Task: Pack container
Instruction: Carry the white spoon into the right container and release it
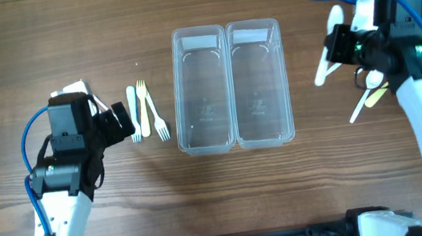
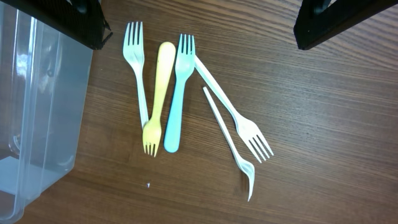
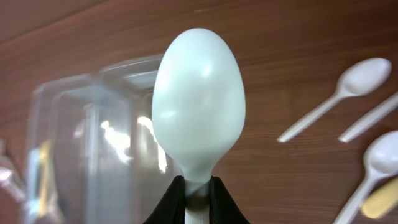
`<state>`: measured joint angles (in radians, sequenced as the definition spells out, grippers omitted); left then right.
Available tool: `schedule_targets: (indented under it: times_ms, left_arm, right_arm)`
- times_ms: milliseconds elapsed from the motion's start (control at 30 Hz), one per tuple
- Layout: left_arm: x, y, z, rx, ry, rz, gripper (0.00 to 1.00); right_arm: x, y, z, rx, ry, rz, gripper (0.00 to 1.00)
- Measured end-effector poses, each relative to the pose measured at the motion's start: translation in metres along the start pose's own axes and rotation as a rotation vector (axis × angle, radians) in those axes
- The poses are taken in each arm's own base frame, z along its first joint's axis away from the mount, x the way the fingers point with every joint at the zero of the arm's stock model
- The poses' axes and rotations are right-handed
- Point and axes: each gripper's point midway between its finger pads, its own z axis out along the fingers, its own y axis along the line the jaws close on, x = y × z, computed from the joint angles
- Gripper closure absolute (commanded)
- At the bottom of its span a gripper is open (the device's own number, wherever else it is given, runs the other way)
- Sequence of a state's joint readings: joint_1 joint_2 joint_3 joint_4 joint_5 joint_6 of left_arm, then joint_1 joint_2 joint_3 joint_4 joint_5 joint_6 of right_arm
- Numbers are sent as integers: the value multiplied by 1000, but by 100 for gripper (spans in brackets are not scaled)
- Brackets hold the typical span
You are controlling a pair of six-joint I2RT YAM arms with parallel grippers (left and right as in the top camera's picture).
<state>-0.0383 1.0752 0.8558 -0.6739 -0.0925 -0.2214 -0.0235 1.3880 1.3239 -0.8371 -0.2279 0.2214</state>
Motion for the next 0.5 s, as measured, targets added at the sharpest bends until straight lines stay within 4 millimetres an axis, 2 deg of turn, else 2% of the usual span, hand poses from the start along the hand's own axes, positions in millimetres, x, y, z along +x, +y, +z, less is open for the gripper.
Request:
schedule_targets:
  times_ms: [33,100,200,267,333,433,467,500]
  left_arm:
    - [0,0,0,0,0,0,0]
    - [0,0,0,0,0,0,0]
    - [0,0,0,0,0,0,0]
    - [0,0,0,0,0,0,0]
    - [0,0,0,0,0,0,0]
    - [0,0,0,0,0,0,0]
    - [0,0,0,0,0,0,0]
    - [0,0,0,0,0,0,0]
  right_arm:
    - [5,12,-1,-28,10,-19,96]
    - [24,52,8,-99,74,-70,96]
    - [41,80,33,-119,135,-96,96]
    - [59,88,62,-110,213,-110,96]
    - [86,88,107,-75,323,-108,96]
    - [107,85,139,-46,391,-112,93]
    - [113,83,145,-34,412,-117,73]
    - [113,85,147,-38,404,-121,67]
